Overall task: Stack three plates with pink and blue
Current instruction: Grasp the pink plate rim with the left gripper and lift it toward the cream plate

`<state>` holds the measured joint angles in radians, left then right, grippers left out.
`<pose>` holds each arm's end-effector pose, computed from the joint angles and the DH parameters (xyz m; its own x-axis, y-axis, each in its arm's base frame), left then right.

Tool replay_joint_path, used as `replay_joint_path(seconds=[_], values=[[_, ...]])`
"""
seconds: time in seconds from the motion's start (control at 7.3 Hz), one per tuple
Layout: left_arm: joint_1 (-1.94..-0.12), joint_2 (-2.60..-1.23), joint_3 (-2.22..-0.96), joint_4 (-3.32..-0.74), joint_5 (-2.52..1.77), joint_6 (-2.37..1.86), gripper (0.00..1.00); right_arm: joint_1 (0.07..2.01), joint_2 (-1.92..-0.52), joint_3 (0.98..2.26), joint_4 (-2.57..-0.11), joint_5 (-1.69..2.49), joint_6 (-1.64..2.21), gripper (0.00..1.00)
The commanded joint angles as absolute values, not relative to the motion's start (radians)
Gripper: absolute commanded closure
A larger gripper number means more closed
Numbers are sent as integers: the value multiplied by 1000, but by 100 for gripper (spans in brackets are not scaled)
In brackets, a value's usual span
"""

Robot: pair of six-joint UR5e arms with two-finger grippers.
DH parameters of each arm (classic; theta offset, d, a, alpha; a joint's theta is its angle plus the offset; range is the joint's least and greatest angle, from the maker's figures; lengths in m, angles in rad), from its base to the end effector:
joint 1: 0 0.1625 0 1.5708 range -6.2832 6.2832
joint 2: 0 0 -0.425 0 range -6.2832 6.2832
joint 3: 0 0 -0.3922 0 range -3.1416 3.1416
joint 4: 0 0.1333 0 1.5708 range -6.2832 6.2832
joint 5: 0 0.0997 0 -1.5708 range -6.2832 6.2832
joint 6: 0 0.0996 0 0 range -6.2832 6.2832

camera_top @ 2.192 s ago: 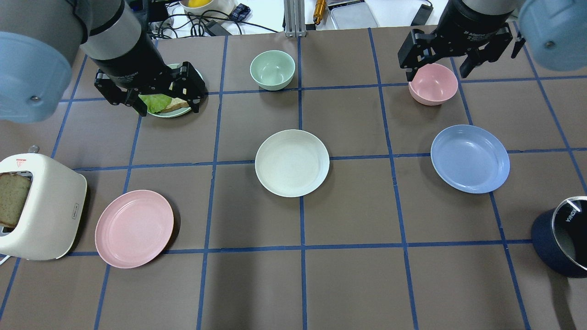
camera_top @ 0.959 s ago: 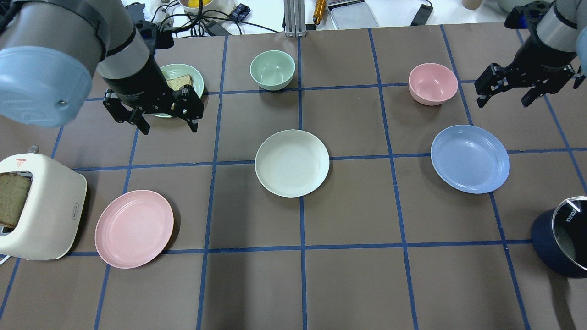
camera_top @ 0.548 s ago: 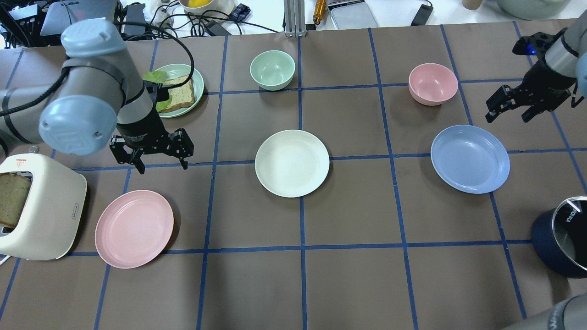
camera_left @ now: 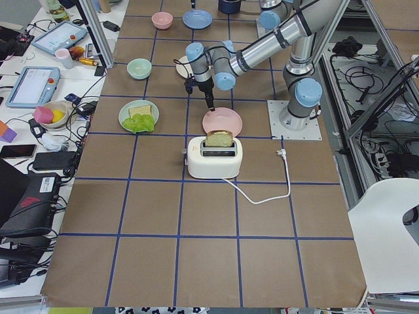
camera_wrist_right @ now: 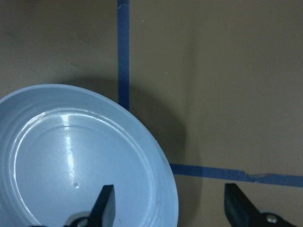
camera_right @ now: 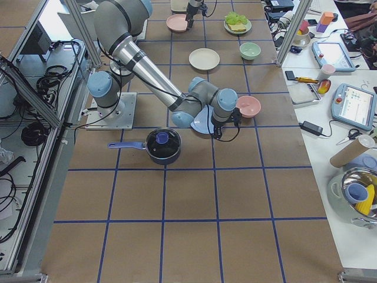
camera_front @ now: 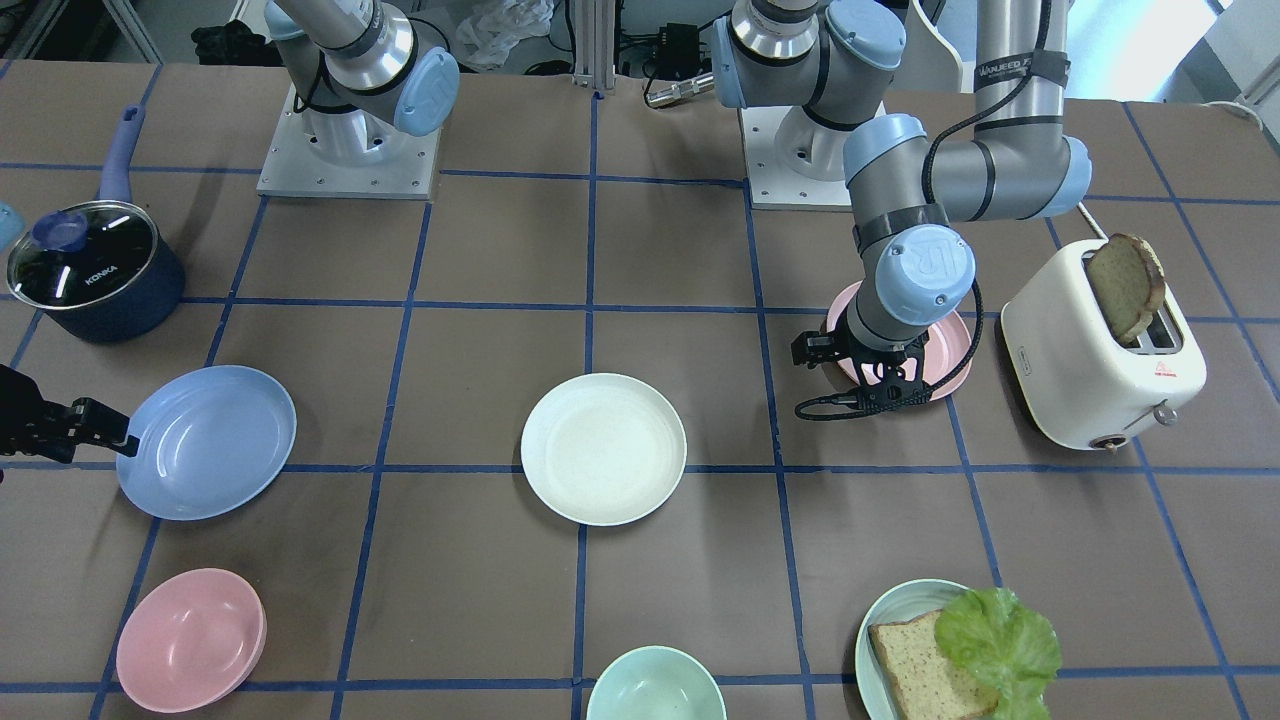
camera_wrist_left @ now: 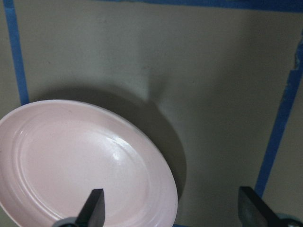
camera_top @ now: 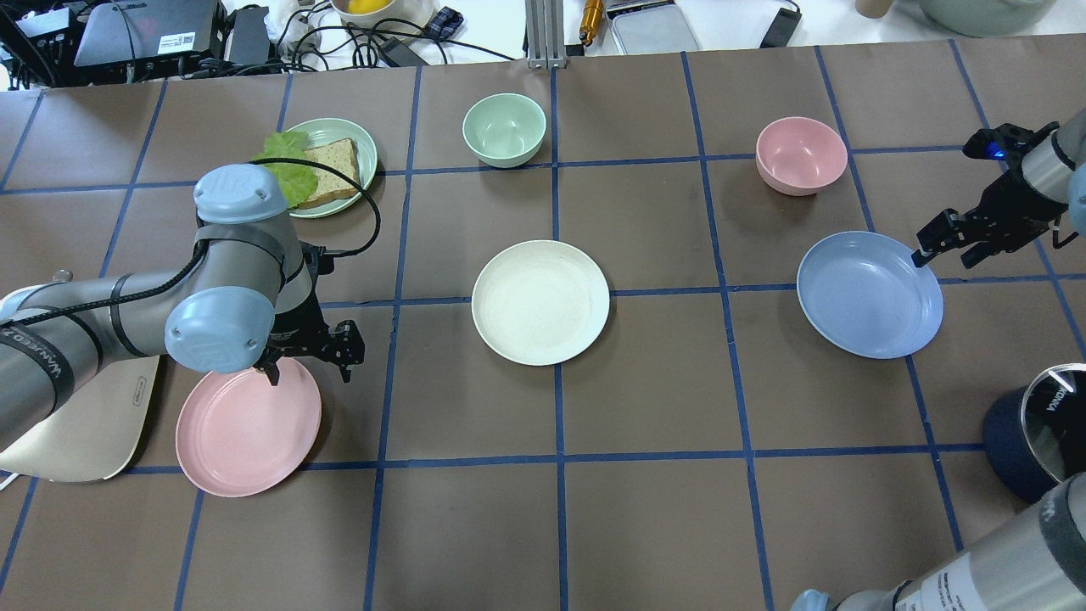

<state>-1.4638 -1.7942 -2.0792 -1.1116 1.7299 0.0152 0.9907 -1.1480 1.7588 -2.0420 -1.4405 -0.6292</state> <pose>-0.0682 -0.4654 0.1933 -0.9877 -0.0485 -0.1485 -0.0879 0.9584 0.2715 -0.1959 -0.5658 0.2135 -0.9819 -0.0358 -0.1859 -0.0434 0.9984 0.0368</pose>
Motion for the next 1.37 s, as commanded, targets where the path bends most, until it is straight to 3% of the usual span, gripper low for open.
replay_joint_path(seconds=[0.0,0.14,0.27,0.68,0.96,1.23], values=[[-1463,-1813,-2095,-1089,1732,58,64,982,-1141,1782,-2040,-1443,-632,22],[-1463,-1818,-2097,-1088,1730,72,89,982,-1140,1787,-2039,-1442,-632,28],[-1463,-1818,-2097,-1086,1727,69,100,982,-1140,1796,-2039,-1443,-634,33],[-1477,-1796,-2059,-1084,1709,37,100,980,-1132,1804,-2043,-1453,-635,43],[-1524,-1824,-1924,-1164,1664,-66,100,980,-1132,1805,-2034,-1454,-662,86],[-1661,-1879,-1736,-1288,1620,-270,100,980,-1131,1804,-2037,-1457,-684,100]])
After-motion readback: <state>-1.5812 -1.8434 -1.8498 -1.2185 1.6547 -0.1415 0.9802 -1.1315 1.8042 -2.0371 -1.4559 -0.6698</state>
